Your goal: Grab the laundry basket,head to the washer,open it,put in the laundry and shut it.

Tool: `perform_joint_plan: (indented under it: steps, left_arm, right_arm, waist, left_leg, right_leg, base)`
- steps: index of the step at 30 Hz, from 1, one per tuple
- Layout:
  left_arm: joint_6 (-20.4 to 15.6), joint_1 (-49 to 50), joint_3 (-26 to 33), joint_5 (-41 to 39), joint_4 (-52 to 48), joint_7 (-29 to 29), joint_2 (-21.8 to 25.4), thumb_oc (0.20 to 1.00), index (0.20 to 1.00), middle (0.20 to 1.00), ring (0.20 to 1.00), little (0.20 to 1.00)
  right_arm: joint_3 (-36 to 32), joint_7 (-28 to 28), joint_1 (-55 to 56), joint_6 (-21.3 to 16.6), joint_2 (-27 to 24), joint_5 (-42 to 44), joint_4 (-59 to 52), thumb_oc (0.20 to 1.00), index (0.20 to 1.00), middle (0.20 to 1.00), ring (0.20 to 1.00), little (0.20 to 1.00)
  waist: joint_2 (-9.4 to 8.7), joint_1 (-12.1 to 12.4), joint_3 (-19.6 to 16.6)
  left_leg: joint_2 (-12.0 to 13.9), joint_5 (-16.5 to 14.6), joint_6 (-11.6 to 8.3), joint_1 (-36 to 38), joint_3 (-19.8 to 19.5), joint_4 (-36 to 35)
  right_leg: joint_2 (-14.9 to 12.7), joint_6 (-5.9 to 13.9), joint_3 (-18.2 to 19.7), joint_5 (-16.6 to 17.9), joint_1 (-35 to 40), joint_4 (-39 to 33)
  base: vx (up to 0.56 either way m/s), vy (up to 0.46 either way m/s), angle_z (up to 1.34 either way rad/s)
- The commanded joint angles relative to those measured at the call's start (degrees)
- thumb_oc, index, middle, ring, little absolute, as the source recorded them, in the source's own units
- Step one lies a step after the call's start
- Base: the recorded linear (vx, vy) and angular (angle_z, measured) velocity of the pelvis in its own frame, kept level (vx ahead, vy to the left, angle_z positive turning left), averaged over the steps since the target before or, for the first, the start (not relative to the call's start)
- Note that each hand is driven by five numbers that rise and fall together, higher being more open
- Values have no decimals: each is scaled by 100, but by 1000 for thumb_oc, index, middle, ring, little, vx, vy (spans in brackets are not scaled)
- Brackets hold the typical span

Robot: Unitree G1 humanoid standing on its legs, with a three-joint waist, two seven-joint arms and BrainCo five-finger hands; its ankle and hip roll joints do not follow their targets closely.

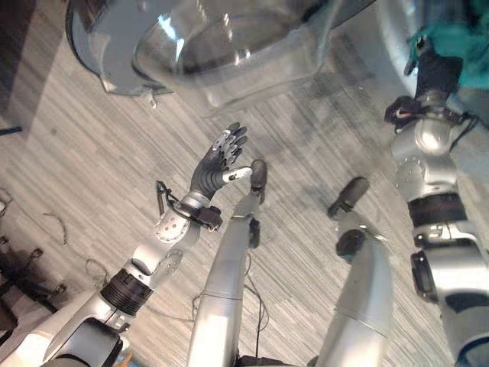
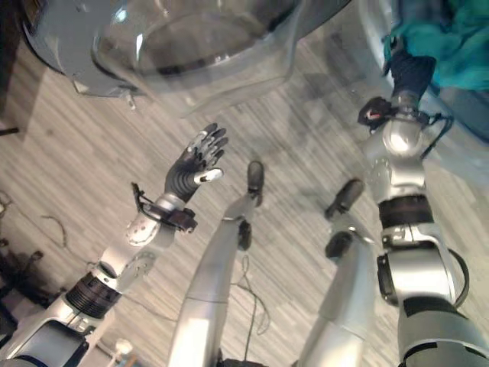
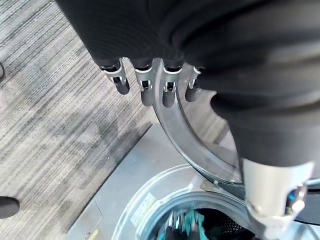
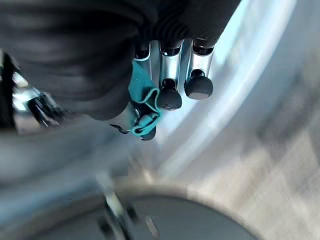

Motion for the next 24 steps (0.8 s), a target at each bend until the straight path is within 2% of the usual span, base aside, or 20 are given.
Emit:
perform_joint_plan:
  steps: [1, 4, 6, 8, 9, 10, 11, 12, 13, 14, 15, 16, 18, 19, 20, 21, 22, 24]
  left_arm:
    - [-126, 471, -189, 53, -156, -244, 258, 1000, 1000, 1000, 1000, 1000]
    - [-109, 532, -274, 68, -139, -266, 352, 1000, 1000, 1000, 1000, 1000]
    - [-35, 690, -352, 111, -96, -275, 417, 1000, 1000, 1000, 1000, 1000]
    - [10, 719, -424, 64, -70, -325, 428, 1000, 1000, 1000, 1000, 1000]
    - [9, 719, -426, 60, -67, -329, 421, 1000, 1000, 1000, 1000, 1000]
    - [22, 712, -465, 7, -42, -397, 461, 1000, 1000, 1000, 1000, 1000]
    - [19, 711, -454, 2, -38, -404, 441, 1000, 1000, 1000, 1000, 1000]
    - [20, 656, -488, -22, -41, -458, 497, 1000, 1000, 1000, 1000, 1000]
    - [15, 574, -486, -157, -87, -714, 681, 1000, 1000, 1000, 1000, 1000]
    - [15, 575, -460, -164, -89, -724, 667, 1000, 1000, 1000, 1000, 1000]
    - [36, 599, -489, -270, -240, -897, 736, 1000, 1000, 1000, 1000, 1000]
    - [108, 621, -487, -272, -324, -932, 752, 1000, 1000, 1000, 1000, 1000]
    - [229, 667, -500, -297, -381, -1038, 841, 1000, 1000, 1000, 1000, 1000]
    - [233, 694, -502, -301, -388, -1044, 866, 1000, 1000, 1000, 1000, 1000]
    - [228, 758, -463, -308, -373, -1120, 869, 1000, 1000, 1000, 1000, 1000]
    - [227, 780, -472, -307, -376, -1123, 883, 1000, 1000, 1000, 1000, 1000]
    - [234, 850, -395, -259, -331, -1162, 831, 1000, 1000, 1000, 1000, 1000]
    - [223, 953, -358, -215, -319, -1157, 828, 1000, 1000, 1000, 1000, 1000]
  right_arm:
    - [-380, -301, -240, -587, -623, -30, -21, 200, 200, 200, 200, 200]
    - [-211, -505, -793, -623, -832, -4, 276, 200, 200, 200, 200, 200]
    - [-196, -839, -1228, -663, -1042, -13, 480, 200, 200, 200, 200, 200]
    - [-27, -927, -1493, -582, -1169, -8, 840, 200, 200, 200, 200, 200]
    - [1, -921, -1531, -586, -1181, 3, 883, 200, 200, 200, 200, 200]
    - [369, -714, -1654, -293, -1313, -46, 1463, 200, 200, 200, 200, 200]
    - [438, -646, -1750, -309, -1347, 7, 1570, 200, 200, 200, 200, 200]
    - [694, -305, -1733, -83, -1337, 127, 1970, 200, 200, 200, 200, 200]
    - [1576, 769, -1997, 594, -1458, 144, 3259, 1000, 1000, 1000, 1000, 1000]
    - [1644, 829, -2096, 580, -1468, 168, 3348, 1000, 1000, 1000, 1000, 1000]
    - [1877, 1166, -2143, 949, -1033, 176, 3717, 1000, 1000, 1000, 1000, 1000]
    - [1808, 1288, -2022, 929, -570, 333, 3745, 1000, 1000, 1000, 1000, 1000]
    - [1580, 1513, -1524, 896, -10, 516, 3679, 1000, 1000, 1000, 1000, 1000]
    - [1556, 1506, -1471, 892, 11, 513, 3650, 1000, 1000, 1000, 1000, 1000]
    - [1306, 1719, -927, 785, 429, 798, 3330, 1000, 1000, 1000, 1000, 1000]
    - [1289, 1709, -869, 785, 442, 797, 3288, 1000, 1000, 1000, 1000, 1000]
    - [992, 1863, -166, 604, 846, 1190, 2735, 1000, 1000, 1000, 1000, 1000]
    - [846, 1914, 325, 525, 1032, 1332, 2296, 1000, 1000, 1000, 1000, 1000]
  waist:
    - [61, 189, -420]
    - [50, 245, -441]
    - [12, 277, -612]
    - [-15, 320, -682]
    - [-4, 324, -671]
    - [-32, 387, -697]
    - [-10, 384, -682]
    - [-30, 418, -683]
    - [-84, 468, -656]
    - [-64, 456, -645]
    - [-67, 461, -647]
    - [-48, 405, -646]
    - [-56, 402, -704]
    - [-76, 404, -712]
    - [-65, 408, -776]
    - [-75, 409, -787]
    - [-67, 375, -843]
    - [-79, 346, -896]
  left_leg:
    - [-393, -72, 227, 498, 211, -1218]
    - [-353, 71, 195, 737, 214, -1520]
    - [-355, 201, 135, 1063, 166, -1846]
    - [-378, 274, 105, 1276, 133, -2004]
    - [-374, 282, 102, 1309, 133, -2030]
    - [-393, 299, 89, 1399, 92, -2071]
    - [-389, 300, 89, 1416, 97, -2082]
    - [-398, 292, 96, 1438, 81, -2062]
    - [-405, 198, 110, 1426, 88, -1921]
    - [-400, 204, 114, 1411, 92, -1914]
    - [-395, 123, 145, 1420, 104, -1789]
    - [-396, 44, 176, 1466, 129, -1710]
    - [-397, -58, 229, 1580, 175, -1609]
    - [-397, -69, 231, 1600, 176, -1606]
    - [-390, -113, 256, 1732, 213, -1571]
    - [-392, -116, 256, 1753, 211, -1574]
    - [-395, -129, 263, 1915, 231, -1616]
    - [-406, -129, 262, 2059, 220, -1684]
  right_leg:
    - [583, -99, -395, -1593, 1242, 412]
    - [709, -93, -399, -1444, 1443, 46]
    - [837, -64, -336, -1310, 1741, -397]
    - [924, -60, -316, -1220, 2013, -701]
    - [937, -61, -319, -1205, 2051, -744]
    - [931, -58, -301, -1126, 2164, -835]
    - [937, -54, -296, -1114, 2181, -854]
    - [940, -72, -266, -1102, 2193, -829]
    - [905, -103, -214, -1090, 2157, -688]
    - [909, -107, -213, -1082, 2143, -685]
    - [895, -126, -206, -1056, 2136, -618]
    - [903, -113, -143, -1048, 2136, -553]
    - [872, -104, -104, -1068, 2286, -532]
    - [873, -101, -104, -1068, 2312, -543]
    - [840, -69, -118, -1042, 2472, -605]
    - [841, -67, -123, -1039, 2499, -619]
    - [841, -35, -137, -997, 2694, -746]
    - [846, -15, -143, -942, 2841, -862]
  base:
    - [-32, -44, -19]
    - [-1, -42, -31]
    - [43, -45, -27]
    - [26, -38, -10]
    - [18, -43, -10]
    - [-1, -14, -6]
    - [-12, 0, -3]
    - [0, 0, 0]
    - [-15, 19, 4]
    - [12, 11, 5]
    - [31, 46, 7]
    - [52, 64, 6]
    - [53, 64, -3]
    - [66, 46, -9]
    - [41, 21, -8]
    - [71, 43, -8]
    - [48, 38, -7]
    - [42, 35, -5]
